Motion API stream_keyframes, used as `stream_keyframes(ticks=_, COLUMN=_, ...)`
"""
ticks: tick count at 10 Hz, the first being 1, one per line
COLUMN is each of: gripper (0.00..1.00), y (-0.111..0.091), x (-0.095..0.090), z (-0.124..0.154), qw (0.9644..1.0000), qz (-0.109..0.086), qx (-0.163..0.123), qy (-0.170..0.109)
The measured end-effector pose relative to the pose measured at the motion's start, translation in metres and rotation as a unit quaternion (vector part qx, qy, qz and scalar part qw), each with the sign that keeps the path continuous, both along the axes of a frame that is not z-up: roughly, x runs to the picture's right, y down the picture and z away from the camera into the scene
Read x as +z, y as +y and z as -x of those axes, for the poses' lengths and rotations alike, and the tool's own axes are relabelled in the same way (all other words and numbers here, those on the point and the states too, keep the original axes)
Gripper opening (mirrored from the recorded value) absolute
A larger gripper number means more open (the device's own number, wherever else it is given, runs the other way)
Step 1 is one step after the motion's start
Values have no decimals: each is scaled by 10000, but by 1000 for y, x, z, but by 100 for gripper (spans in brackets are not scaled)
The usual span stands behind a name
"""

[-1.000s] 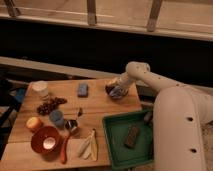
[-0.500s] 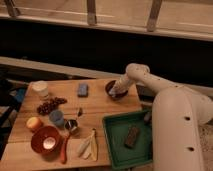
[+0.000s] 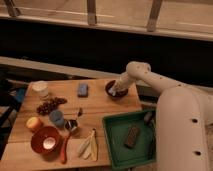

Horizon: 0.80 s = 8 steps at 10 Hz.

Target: Place towel in tray

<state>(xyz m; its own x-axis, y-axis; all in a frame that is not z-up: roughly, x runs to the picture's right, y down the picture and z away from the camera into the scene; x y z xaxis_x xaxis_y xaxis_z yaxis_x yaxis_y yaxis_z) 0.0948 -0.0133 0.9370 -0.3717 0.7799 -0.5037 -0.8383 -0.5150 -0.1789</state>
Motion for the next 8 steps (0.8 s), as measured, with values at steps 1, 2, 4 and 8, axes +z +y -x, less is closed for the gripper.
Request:
stream_keyframes(ticks=1, gripper=0, y=-9, x=-20, z=0, qw=9999, qz=-37, qx=-130, qy=-76)
stream_keyframes(ticks=2, gripper=0, y=-14, x=-36, z=-2, qw=9995, qz=-34, qx=-289, qy=-128)
stream_keyframes(ticks=4, gripper=0, y=-3, x=-77, z=-7, qw=9976, qz=120, qx=-679, qy=-114)
stream_keyframes(ticks=8, gripper=0, y=59, x=-143, z=-47, qw=9933, qz=747, qx=-875, qy=47)
